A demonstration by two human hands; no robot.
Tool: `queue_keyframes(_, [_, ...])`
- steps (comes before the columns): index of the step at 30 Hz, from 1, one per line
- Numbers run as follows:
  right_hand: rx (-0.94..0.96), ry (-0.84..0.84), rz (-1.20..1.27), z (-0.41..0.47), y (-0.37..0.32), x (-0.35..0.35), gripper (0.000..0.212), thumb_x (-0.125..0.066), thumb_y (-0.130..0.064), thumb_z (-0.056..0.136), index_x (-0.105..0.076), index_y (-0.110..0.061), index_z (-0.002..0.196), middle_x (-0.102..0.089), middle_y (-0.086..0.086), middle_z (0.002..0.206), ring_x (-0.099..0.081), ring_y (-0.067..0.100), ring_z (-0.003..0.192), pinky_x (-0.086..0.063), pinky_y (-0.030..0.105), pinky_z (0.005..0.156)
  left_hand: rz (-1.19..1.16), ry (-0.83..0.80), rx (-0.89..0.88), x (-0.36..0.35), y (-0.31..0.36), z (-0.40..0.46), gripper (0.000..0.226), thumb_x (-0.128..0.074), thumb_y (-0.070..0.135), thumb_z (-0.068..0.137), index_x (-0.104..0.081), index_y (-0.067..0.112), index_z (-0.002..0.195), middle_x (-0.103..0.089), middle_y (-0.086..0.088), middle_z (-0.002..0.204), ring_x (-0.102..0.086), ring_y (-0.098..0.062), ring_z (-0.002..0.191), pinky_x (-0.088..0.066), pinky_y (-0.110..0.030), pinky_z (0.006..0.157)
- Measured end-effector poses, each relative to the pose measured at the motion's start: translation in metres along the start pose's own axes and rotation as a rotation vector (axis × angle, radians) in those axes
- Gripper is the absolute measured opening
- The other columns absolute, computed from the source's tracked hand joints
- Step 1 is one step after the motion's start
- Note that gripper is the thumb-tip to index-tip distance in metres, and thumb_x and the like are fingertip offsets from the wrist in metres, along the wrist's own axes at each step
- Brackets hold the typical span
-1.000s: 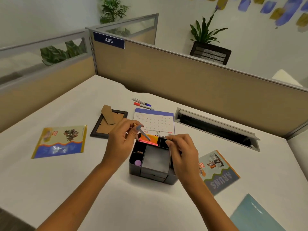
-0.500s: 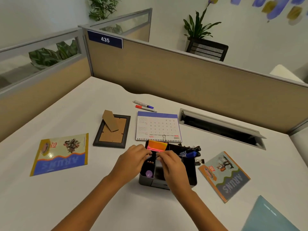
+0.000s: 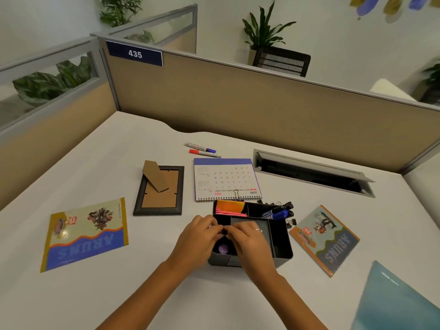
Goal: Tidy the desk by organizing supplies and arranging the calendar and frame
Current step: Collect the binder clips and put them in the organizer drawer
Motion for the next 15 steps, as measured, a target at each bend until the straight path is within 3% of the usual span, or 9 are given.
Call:
queue_keyframes(4, [-0.079, 0.078, 0.011, -0.006, 0.004, 0.008, 0.031, -0.067, -0.01, 0.077, -0.067, -0.012, 0.108, -0.069, 0.002, 0.099, -0.052, 0.017, 0.095, -0.049, 0.023, 0.076, -0.009, 0.048, 0.016, 0.003, 0.001, -0.007, 0.041, -0.066, 0.025, 0.085, -0.058, 0.016, 0.124, -0.062, -0.002, 0.112, -0.06, -0.02, 0.093, -0.053, -0.024, 0.073])
queue_keyframes(7, [-0.311, 0.149, 0.143, -0.015, 0.017, 0.024, 0.035, -0.065, -0.01, 0.085, -0.06, -0.013, 0.119, -0.063, 0.004, 0.113, -0.052, 0.022, 0.108, -0.042, 0.026, 0.09, -0.142, 0.042, 0.108, 0.005, 0.001, -0.014, 0.047, -0.051, 0.028, 0.094, -0.041, 0.019, 0.139, -0.05, 0.001, 0.122, -0.05, -0.013, 0.105, -0.044, -0.016, 0.082])
queue_keyframes(11, [-0.655, 0.192, 0.218, -0.032, 0.048, 0.038, 0.039, -0.053, -0.023, 0.093, -0.048, -0.012, 0.13, -0.052, 0.007, 0.125, -0.046, 0.023, 0.116, -0.043, 0.041, 0.096, -0.275, 0.033, 0.33, 0.006, 0.002, -0.017, 0.051, -0.047, 0.027, 0.096, -0.031, 0.021, 0.144, -0.052, 0.002, 0.108, -0.052, -0.009, 0.085, -0.041, -0.01, 0.07])
queue_keyframes(13, [-0.787, 0.104, 0.161, -0.04, 0.062, 0.041, 0.046, -0.051, -0.026, 0.093, -0.041, -0.006, 0.134, -0.045, 0.015, 0.131, -0.042, 0.03, 0.12, -0.041, 0.045, 0.098, -0.313, -0.034, 0.469, 0.003, 0.002, -0.016, 0.052, -0.044, 0.026, 0.097, -0.025, 0.021, 0.145, -0.059, -0.001, 0.092, -0.051, -0.009, 0.071, -0.041, -0.014, 0.062])
queue_keyframes(15, [-0.857, -0.046, 0.134, -0.048, 0.072, 0.042, 0.05, -0.049, -0.029, 0.095, -0.037, -0.002, 0.135, -0.038, 0.02, 0.135, -0.038, 0.034, 0.124, -0.039, 0.041, 0.096, -0.274, -0.126, 0.542, -0.003, 0.003, -0.016, 0.051, -0.038, 0.028, 0.099, -0.021, 0.021, 0.146, -0.054, 0.002, 0.067, -0.048, -0.009, 0.057, -0.036, -0.02, 0.051])
Point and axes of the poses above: each hand's wrist, its own z-axis towards the middle knuckle, its own x-axis out of the back of the hand, y = z × x, the point moved 3 cm from there along z, towards the middle knuckle
